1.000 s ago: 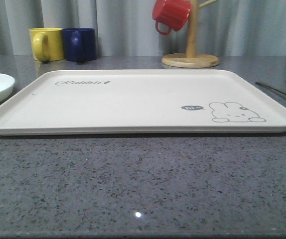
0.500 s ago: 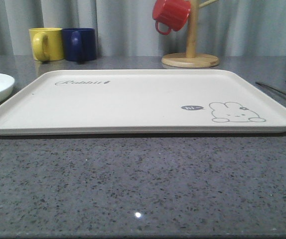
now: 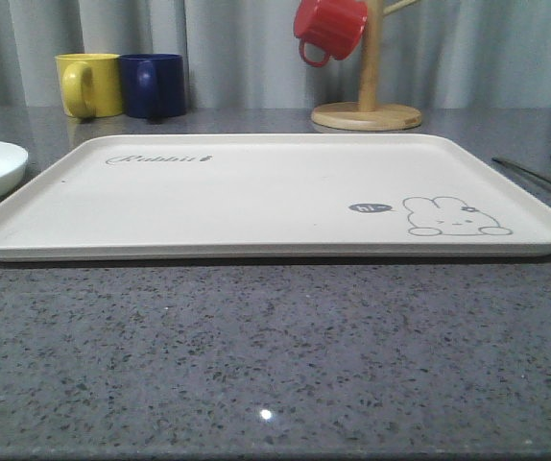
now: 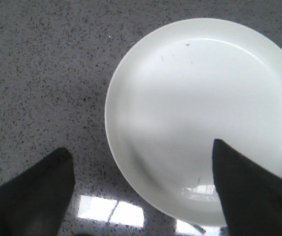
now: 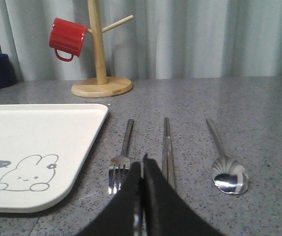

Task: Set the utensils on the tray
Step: 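Grasp the rim of the white plate with the left gripper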

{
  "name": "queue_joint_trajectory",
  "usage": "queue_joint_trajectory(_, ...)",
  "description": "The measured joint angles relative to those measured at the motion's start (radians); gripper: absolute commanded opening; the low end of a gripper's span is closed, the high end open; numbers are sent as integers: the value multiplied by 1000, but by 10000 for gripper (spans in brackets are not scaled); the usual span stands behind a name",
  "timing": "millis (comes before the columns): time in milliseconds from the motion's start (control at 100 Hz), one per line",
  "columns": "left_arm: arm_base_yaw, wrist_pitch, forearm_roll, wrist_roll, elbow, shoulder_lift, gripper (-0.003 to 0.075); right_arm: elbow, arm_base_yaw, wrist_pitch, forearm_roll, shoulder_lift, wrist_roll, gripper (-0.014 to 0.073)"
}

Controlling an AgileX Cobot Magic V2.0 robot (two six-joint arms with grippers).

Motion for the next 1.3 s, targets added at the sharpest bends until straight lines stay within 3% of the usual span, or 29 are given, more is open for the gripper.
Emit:
queue_joint_trajectory(230,122,37,-134,152,-111,197,547,0,0,0,0,0,0,-69)
queue_joint_trajectory(430,194,39,-158,170,-124,306,547,0,0,0,0,0,0,-69)
queue_joint_trajectory(930,206,33,-194,188,-130,406,534,0,0,0,0,0,0,-69)
queue_joint_trajectory(1070,206,33,-198,193,-132,406,386,0,0,0,0,0,0,-69)
queue_joint_trajectory(1300,206,33,-208,216,-132,406,-18,0,0,0,0,0,0,-69)
